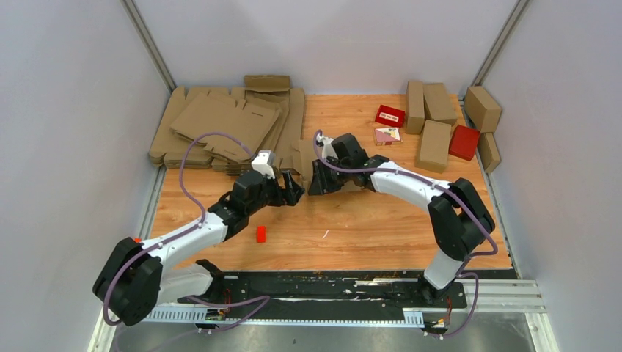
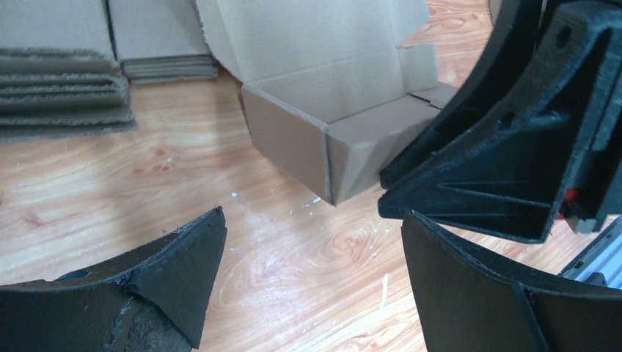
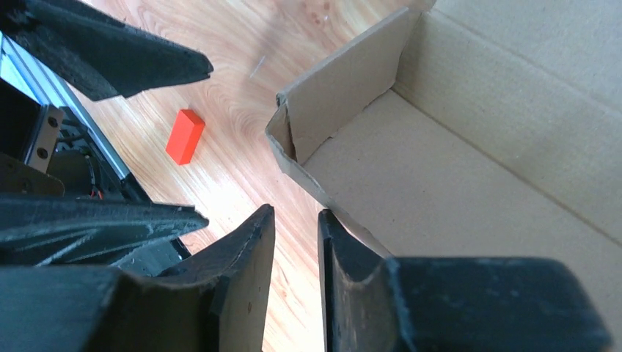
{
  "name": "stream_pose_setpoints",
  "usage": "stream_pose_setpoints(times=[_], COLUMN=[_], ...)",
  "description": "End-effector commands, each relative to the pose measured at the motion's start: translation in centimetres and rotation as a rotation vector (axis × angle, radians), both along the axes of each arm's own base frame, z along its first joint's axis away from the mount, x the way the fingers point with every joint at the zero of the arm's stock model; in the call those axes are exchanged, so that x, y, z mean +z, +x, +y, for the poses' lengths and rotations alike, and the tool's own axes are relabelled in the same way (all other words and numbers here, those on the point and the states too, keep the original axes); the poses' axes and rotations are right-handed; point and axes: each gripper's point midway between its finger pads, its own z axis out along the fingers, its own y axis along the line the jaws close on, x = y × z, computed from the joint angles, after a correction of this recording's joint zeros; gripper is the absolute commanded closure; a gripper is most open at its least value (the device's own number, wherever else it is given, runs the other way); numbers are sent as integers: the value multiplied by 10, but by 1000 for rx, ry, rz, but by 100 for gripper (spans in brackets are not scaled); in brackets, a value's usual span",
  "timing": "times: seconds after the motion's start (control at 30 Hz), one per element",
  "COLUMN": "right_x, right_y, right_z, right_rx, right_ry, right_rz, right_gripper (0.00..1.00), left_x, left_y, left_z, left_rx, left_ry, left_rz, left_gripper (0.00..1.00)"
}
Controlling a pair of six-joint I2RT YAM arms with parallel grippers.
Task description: Fold the paper box
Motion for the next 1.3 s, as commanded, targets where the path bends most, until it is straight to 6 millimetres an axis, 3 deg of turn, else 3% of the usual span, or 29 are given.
stream_pose_setpoints(times=[0.0, 0.3, 0.43, 0.53, 0.67, 1.07, 1.27], right_x=[9, 23, 39, 51, 59, 53, 46], right_y=[16, 38, 48, 58, 69, 87, 91], right_z=[4, 0, -4, -9, -17, -21, -21], right_rx=[6, -16, -30, -41, -50, -57, -56], right_ry=[38, 85, 100, 105, 84, 69, 58], right_rz=[19, 33, 6, -15, -44, -27, -24], right_gripper=[69, 62, 60, 53, 49, 48, 48], left_x=[27, 21, 27, 33, 39, 23, 0], left_y=[18, 37, 50, 59, 73, 100, 109], left_z=[-11, -13, -13, -14, -16, -26, -26], left_rx=[-29, -13, -6, -1, 7, -13, -14], left_ry=[-12, -26, -56, -72, -74, -81, -93], left_rz=[-88, -55, -55, -62, -72, -14, 43], left_gripper=[5, 17, 26, 31, 31, 32, 41])
